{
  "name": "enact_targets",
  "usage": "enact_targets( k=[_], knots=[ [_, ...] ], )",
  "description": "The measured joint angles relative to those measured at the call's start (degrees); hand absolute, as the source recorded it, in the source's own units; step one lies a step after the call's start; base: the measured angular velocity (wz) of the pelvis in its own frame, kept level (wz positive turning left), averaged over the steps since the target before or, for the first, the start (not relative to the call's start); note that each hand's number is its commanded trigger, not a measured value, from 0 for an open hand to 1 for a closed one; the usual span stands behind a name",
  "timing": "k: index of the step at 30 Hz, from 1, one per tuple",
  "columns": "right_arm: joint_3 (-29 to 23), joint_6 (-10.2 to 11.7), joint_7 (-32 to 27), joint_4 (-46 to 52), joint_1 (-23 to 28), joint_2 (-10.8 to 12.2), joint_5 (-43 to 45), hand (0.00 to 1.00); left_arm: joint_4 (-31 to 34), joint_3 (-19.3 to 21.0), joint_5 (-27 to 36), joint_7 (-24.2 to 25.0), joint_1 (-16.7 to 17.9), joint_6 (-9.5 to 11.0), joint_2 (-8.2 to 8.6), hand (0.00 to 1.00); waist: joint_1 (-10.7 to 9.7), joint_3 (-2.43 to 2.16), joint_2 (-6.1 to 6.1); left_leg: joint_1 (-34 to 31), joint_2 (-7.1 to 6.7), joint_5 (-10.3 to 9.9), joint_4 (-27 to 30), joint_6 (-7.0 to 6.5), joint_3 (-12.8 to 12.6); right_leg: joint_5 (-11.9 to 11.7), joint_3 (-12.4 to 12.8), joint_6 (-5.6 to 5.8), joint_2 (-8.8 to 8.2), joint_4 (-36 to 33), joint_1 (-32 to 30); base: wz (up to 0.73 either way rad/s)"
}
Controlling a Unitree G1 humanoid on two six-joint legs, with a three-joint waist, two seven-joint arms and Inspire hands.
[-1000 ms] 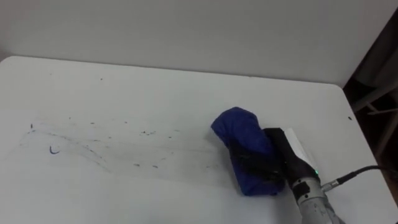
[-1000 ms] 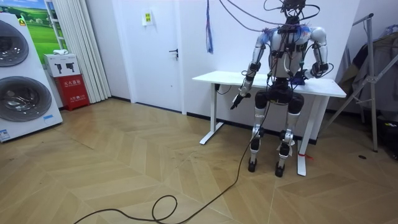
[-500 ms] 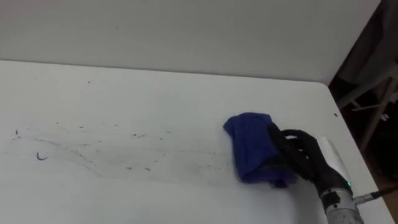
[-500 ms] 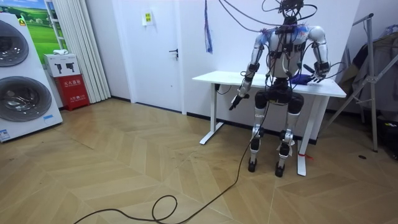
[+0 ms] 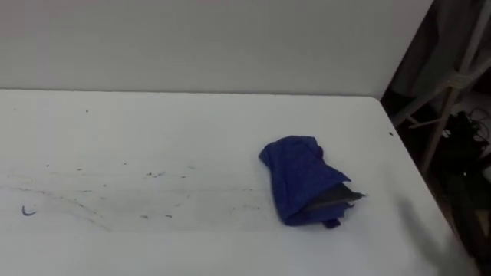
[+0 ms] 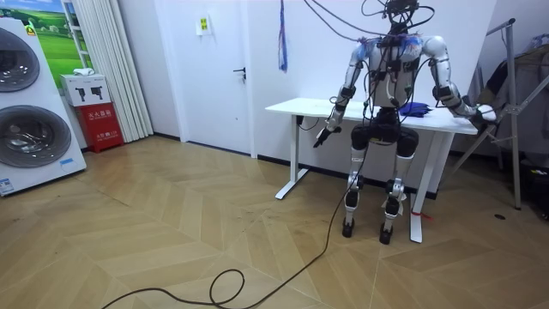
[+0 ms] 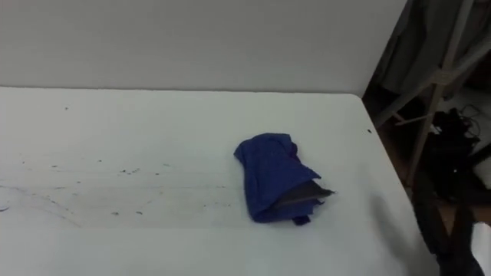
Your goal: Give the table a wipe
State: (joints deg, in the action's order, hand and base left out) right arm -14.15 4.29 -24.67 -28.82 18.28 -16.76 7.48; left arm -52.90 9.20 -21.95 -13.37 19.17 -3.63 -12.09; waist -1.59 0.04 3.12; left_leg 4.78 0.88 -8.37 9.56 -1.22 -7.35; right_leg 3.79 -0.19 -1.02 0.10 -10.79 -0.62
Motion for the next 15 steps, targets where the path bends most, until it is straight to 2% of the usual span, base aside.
enact_targets(
  k=[3, 7, 12, 15],
  knots=[
    [-2.4, -0.8, -1.6, -3.0, 0.0, -0.2, -4.3, 0.00, 0.0, 0.3, 0.0, 0.0, 0.6, -0.2, 0.10, 0.00, -0.3, -0.09, 0.26, 0.6, 0.16, 0.0, -0.4, 0.00, -0.7, 0.0, 0.7, 0.01, 0.15, -0.3, -0.1, -0.13],
    [-2.8, -0.7, -3.6, -10.6, -0.3, -1.9, -9.3, 0.00, 0.1, 1.5, 0.1, 0.0, 1.4, -0.5, 0.10, 0.00, -0.8, -0.12, 0.60, 0.8, 0.28, -0.2, -0.3, 0.00, -1.2, 0.0, 0.8, 0.04, 0.12, -0.6, -0.2, -0.06],
    [-2.8, -2.3, -3.9, -24.1, -0.6, -1.8, -13.4, 0.00, -0.1, 2.0, 3.5, 0.1, 1.7, -1.1, 0.09, 0.00, -1.4, -0.31, 1.47, 0.5, 0.41, -0.3, 0.1, -0.03, -0.5, 0.3, 0.1, 0.14, -0.16, -0.8, -0.1, 0.05],
    [-2.4, -3.4, -3.0, -31.8, 0.0, -1.1, -17.1, 0.00, -0.8, 2.0, 3.7, 0.2, 2.0, -1.1, 0.16, 0.00, -1.3, -0.37, 1.39, 0.8, 0.42, -0.3, 0.1, -0.03, -0.3, 0.4, 0.1, 0.21, -0.19, -0.7, 0.3, 0.03]
  ],
)
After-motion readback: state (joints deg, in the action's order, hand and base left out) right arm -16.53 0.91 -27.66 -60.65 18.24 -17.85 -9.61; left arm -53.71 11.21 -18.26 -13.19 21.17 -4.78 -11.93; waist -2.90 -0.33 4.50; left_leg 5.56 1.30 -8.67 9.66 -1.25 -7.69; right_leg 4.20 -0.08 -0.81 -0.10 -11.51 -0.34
